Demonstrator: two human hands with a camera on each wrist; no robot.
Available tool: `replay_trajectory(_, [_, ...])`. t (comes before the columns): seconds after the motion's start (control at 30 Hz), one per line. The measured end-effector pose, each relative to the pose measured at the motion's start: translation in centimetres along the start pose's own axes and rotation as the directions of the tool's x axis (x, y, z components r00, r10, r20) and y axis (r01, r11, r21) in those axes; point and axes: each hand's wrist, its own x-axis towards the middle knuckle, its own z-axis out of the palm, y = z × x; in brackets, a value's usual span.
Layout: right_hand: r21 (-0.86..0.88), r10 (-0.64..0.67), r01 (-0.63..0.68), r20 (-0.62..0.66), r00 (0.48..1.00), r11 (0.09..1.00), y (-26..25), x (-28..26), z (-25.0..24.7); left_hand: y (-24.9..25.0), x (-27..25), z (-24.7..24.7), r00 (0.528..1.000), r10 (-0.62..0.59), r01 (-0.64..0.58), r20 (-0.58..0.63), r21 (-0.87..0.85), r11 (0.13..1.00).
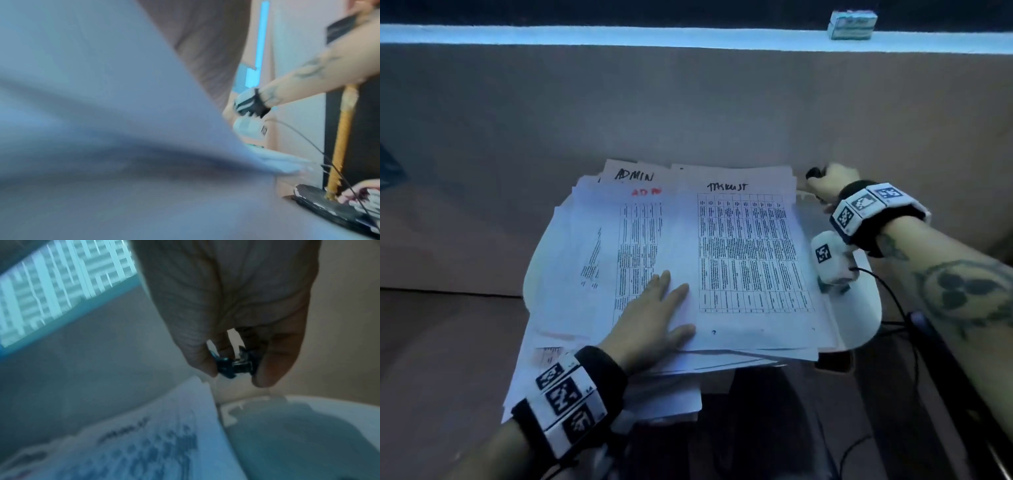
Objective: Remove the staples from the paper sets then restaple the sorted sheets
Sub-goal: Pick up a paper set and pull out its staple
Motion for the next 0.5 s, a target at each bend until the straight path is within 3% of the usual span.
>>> replay_trajectory(0.07, [0.281, -0.024, 0.022, 0.003, 1.0, 0.96, -1.5, -1.4, -0.6, -0.1, -0.7, -0.4, 1.0, 0.016, -0.018, -0.02, -0.102, 0.995])
replay_trajectory(0.13, [0.463, -0.071, -0.017, 0.173, 0.982, 0.886, -3.2, -4.4, -0.1, 0.5, -1.0, -1.5, 0.998, -0.005, -0.008, -0.067, -0.199, 0.98])
replay_trajectory(0.2, [0.556, -0.113, -0.109, 0.35, 0.93, 0.824, -4.3, -7.9, 2.0, 1.2, -1.7, -2.9, 0.994, -0.077, 0.045, -0.082, -0.338, 0.94])
replay_trajectory(0.33, [0.6, -0.15, -0.245, 0.531, 0.834, 0.761, -4.4, -12.1, 7.6, 2.3, -2.8, -5.6, 0.979, -0.193, 0.179, 0.066, -0.727, 0.663])
replay_trajectory(0.5, [0.645, -0.123, -0.241, 0.466, 0.876, 0.725, -4.2, -13.1, 10.3, 3.2, -0.8, -10.0, 0.954, -0.232, 0.275, 0.19, -0.863, 0.424])
